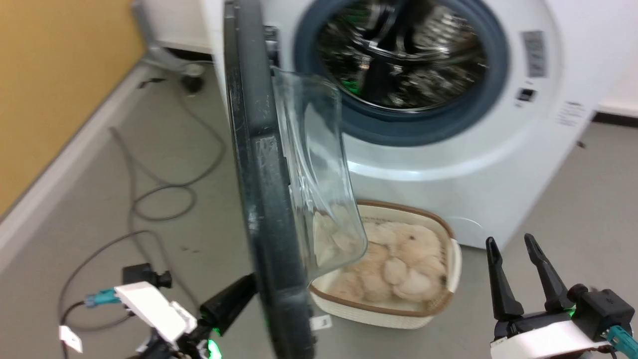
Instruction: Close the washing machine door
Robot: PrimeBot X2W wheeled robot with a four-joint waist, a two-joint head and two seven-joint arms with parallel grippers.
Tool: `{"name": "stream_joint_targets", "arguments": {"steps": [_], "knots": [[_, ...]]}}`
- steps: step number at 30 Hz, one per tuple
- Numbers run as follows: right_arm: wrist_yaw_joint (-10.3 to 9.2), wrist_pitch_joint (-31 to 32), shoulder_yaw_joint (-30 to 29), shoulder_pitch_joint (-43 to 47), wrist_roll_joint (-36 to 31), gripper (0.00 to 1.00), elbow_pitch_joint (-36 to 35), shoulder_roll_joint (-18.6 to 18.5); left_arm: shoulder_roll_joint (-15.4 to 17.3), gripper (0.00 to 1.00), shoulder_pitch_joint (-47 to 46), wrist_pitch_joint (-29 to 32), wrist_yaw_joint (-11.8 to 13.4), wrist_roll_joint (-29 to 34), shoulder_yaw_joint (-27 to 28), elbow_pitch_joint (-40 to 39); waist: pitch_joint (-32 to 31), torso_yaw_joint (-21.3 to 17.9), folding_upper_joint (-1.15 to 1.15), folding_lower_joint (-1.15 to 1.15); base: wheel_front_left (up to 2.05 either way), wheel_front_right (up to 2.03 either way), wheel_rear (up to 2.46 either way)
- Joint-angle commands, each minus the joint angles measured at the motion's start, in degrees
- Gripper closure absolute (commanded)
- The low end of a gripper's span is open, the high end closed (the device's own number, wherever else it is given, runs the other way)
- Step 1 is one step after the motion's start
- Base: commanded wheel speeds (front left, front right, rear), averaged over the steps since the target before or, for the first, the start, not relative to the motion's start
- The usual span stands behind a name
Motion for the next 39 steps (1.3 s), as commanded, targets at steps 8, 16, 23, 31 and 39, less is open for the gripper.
{"name": "stream_joint_targets", "arguments": {"steps": [8, 16, 23, 31, 39], "knots": [[0.05, -0.23, -0.28, -0.62, -0.25, 0.0, -0.46, -0.16, -0.13, 1.0, 0.86, -7.76, -2.39, -2.56, -8.43, -0.68, 3.18, -11.95, 0.0, 0.0, 0.0, 0.0, 0.0], [0.05, -0.23, -0.21, -1.28, -0.11, 0.0, -0.63, 0.25, -0.13, 1.0, -2.86, -16.67, -5.18, -3.18, -13.33, 2.18, 5.78, -20.77, 0.0, 0.0, 0.0, 0.0, 0.0], [0.05, -0.23, 0.33, -1.77, 0.31, 0.0, -1.09, 0.78, -0.13, 1.0, -8.33, -24.84, -6.88, -1.25, -14.22, 7.01, 8.63, -27.03, 0.0, 0.0, 0.0, 0.0, 0.0], [0.05, -0.23, 1.63, -2.87, 0.93, 0.0, -1.28, 1.16, -0.14, 1.0, -17.51, -35.27, -8.45, -1.34, -13.39, 14.03, 11.16, -32.32, 0.0, 0.0, 0.0, 0.0, 0.0], [0.05, -0.23, 2.99, -3.71, 2.35, 0.0, -1.42, 1.26, -0.14, 1.0, -28.86, -44.37, -9.41, -6.04, -11.9, 23.13, 13.01, -35.06, 0.0, 0.0, 0.0, 0.0, 0.0]]}}
